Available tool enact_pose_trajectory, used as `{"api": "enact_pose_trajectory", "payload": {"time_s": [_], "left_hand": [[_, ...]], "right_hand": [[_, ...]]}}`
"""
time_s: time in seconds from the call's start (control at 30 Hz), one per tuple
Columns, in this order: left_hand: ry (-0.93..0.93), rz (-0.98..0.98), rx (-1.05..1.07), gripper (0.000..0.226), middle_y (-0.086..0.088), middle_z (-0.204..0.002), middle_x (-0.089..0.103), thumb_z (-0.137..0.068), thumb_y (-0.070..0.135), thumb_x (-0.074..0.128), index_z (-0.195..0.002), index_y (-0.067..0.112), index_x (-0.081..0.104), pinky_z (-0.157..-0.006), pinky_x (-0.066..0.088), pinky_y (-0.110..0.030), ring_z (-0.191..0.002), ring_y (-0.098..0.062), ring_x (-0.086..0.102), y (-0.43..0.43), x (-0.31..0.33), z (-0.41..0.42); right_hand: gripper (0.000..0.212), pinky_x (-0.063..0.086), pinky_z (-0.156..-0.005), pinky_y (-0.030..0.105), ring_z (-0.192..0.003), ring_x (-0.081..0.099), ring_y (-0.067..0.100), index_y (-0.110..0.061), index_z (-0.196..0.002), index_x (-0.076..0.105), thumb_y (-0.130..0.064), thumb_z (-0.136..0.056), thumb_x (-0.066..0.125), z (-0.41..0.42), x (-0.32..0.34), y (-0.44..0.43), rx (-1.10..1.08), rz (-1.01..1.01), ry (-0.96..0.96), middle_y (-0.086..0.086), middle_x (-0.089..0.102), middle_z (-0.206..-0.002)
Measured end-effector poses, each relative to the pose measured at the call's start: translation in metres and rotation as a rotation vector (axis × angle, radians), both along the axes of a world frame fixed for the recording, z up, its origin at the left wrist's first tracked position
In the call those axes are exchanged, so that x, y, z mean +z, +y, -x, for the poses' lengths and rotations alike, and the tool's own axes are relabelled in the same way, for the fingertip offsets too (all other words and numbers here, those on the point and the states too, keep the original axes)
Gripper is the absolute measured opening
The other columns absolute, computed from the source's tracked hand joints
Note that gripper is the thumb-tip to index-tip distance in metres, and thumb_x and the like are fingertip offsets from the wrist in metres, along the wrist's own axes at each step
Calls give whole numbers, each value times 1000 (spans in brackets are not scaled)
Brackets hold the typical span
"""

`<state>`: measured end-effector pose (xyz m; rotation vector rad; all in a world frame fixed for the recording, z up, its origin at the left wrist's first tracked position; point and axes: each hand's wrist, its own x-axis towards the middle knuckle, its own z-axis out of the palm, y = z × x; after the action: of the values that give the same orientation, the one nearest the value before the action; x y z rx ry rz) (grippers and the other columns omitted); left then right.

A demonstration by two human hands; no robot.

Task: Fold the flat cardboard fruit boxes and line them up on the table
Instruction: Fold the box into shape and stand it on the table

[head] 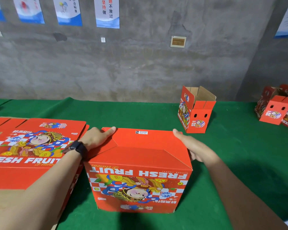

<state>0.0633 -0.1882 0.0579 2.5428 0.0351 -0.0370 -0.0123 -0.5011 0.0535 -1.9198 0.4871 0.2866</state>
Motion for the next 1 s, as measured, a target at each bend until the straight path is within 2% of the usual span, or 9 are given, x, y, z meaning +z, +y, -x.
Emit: {"api": "enact_pose_trajectory", "payload": {"time_s": [0.2, 0.37, 0.43, 0.5, 0.57, 0.63, 0.7, 0.8, 1.0], "left_hand": [[-328, 218, 122, 59, -7, -72, 56, -88, 64, 44, -72, 8, 52, -66, 36, -34, -74, -28, 53, 1, 6, -7], [-155, 1080, 116, 29, -8, -81, 58, -92, 41, 57, -89, 13, 55, -71, 39, -32, -70, -18, 52, 0, -16, -8], [-60, 1049, 78, 26, -17, -99, 62, -87, 18, 66, -107, 6, 57, -75, 43, -35, -79, -21, 57, 3, -29, -6], [25, 972, 68, 57, -16, -120, 56, -83, 1, 67, -135, 1, 43, -84, 46, -33, -98, -24, 57, 4, -41, -5], [85, 963, 53, 75, -8, -129, 49, -82, -11, 63, -146, 0, 26, -97, 43, -35, -115, -25, 52, 4, -51, -3], [137, 914, -10, 76, -8, -129, 54, -77, -18, 63, -144, -1, 33, -102, 42, -42, -115, -27, 54, 2, -60, -2], [158, 807, -30, 67, -19, -117, 63, -68, -18, 69, -130, -3, 49, -97, 47, -47, -103, -31, 60, -3, -71, 2], [196, 781, 39, 52, -23, -117, 63, -73, -16, 69, -120, -2, 53, -95, 48, -51, -101, -34, 62, -15, -88, 6], [398, 1080, -29, 48, -9, -112, 67, -93, 48, 50, -131, 19, 42, -84, 52, -46, -96, -31, 65, -56, -94, 10]], "right_hand": [[57, 43, -93, 44, -114, 55, 22, -27, -117, 55, -72, -85, 42, -5, 19, 15, -39, 75, -384, -3, 61, -119], [28, 36, -91, 29, -110, 51, 6, -28, -113, 53, -48, -94, 52, -7, 3, 25, -164, -86, -711, -12, 55, -116], [27, 40, -93, 25, -105, 54, -6, -32, -114, 48, -22, -93, 60, -6, -8, 28, -167, -197, -728, -15, 56, -117], [43, 45, -86, 20, -94, 58, -15, -37, -114, 45, -6, -88, 61, -4, -19, 29, -141, -250, -703, -20, 57, -111], [57, 51, -88, 27, -101, 61, -5, -27, -130, 45, -2, -84, 65, -2, -28, 31, -124, -208, -652, -13, 59, -120], [70, 53, -88, 28, -109, 59, 4, -23, -140, 37, -3, -81, 70, 1, -35, 34, -142, -173, -647, -7, 53, -129], [67, 52, -80, 17, -102, 58, -5, -30, -128, 38, -2, -78, 74, 7, -43, 40, -129, -143, -718, -9, 54, -123], [67, 49, -97, 38, -116, 54, 9, -31, -120, 37, 5, -76, 72, 15, -56, 51, -71, -64, -788, 1, 50, -129], [84, 10, -121, 39, -147, 7, 10, -33, -139, 26, -1, -74, 69, 29, -99, 85, 5, 166, -903, -10, 14, -156]]}}
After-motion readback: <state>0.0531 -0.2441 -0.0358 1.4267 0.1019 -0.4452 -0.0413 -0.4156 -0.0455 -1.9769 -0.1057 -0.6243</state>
